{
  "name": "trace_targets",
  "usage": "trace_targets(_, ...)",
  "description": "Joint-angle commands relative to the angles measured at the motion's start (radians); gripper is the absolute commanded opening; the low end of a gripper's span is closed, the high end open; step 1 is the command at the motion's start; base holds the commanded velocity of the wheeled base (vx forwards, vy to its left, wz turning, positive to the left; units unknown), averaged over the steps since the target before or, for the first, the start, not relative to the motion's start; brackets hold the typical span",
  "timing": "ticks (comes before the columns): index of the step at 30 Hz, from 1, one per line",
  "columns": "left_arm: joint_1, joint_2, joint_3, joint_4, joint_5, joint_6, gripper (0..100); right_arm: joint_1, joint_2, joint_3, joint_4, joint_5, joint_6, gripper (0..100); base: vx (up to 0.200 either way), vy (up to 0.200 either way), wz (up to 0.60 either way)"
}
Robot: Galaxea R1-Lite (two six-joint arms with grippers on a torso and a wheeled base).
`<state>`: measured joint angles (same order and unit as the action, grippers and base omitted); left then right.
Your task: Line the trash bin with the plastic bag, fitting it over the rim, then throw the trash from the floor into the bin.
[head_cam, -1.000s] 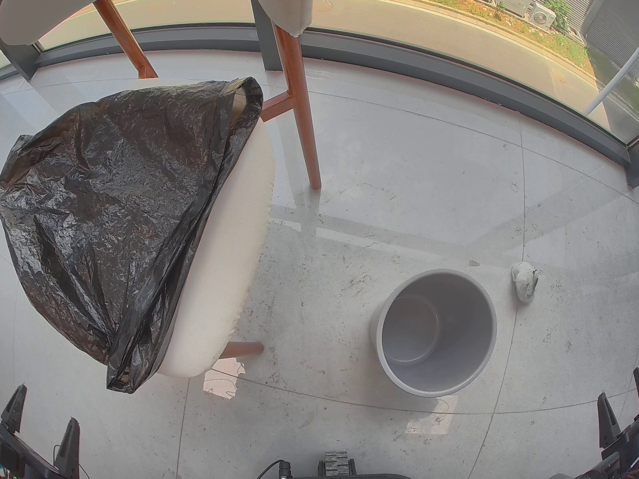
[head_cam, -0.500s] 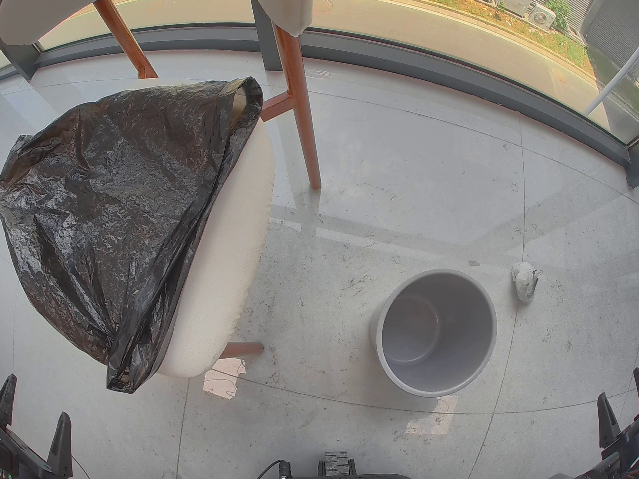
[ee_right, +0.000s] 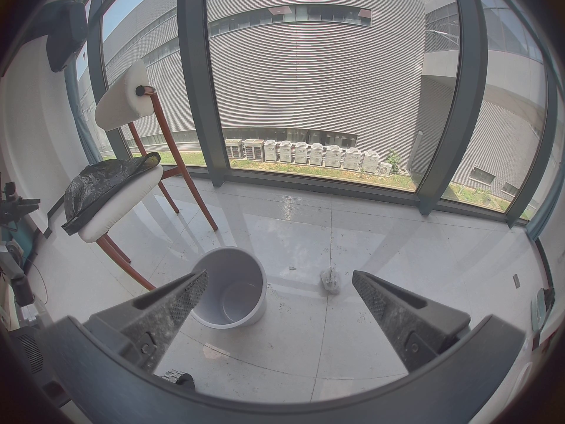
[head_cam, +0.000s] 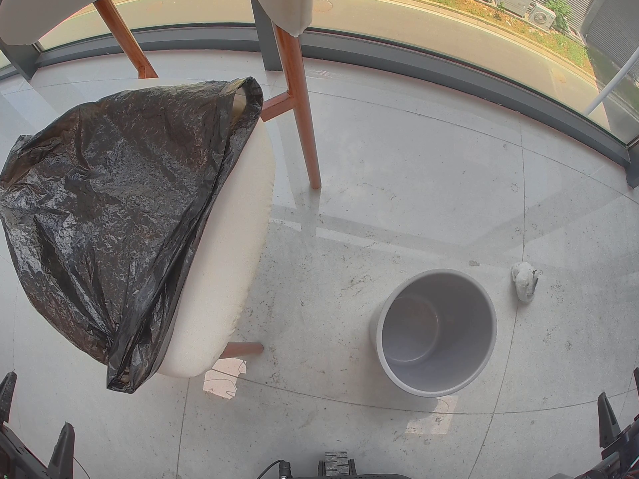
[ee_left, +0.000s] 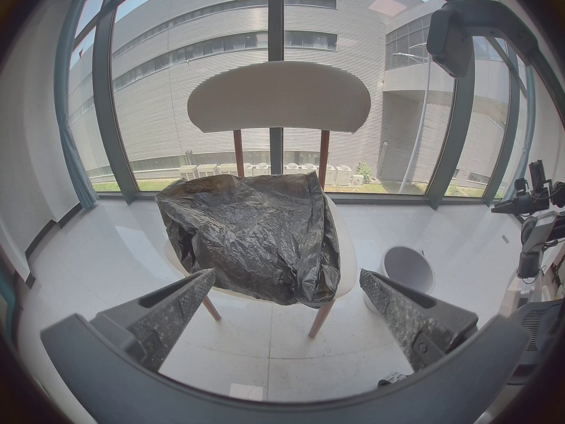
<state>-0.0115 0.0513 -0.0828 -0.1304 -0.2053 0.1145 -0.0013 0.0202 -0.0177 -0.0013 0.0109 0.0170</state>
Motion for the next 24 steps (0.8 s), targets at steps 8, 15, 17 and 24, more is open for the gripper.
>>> trace_targets(8,-0.004,0.234,-0.118,0.051,-0.063,-0.022,100,-0.005,0.015,0.018,0.000,0.001,0.000,100,0.000,0.000,0.00)
trace_targets(15,-0.012,0.358,-0.184,0.049,-0.149,-0.030,100,-0.005,0.015,0.018,0.000,0.000,0.000,100,0.000,0.000,0.00)
trace_targets(17,-0.012,0.423,-0.212,0.045,-0.189,-0.024,100,-0.005,0.014,0.018,0.000,0.001,0.000,100,0.000,0.000,0.00)
trace_targets(24,-0.012,0.645,-0.348,0.041,-0.275,-0.019,100,-0.005,0.012,0.018,0.000,0.000,0.000,100,0.000,0.000,0.00)
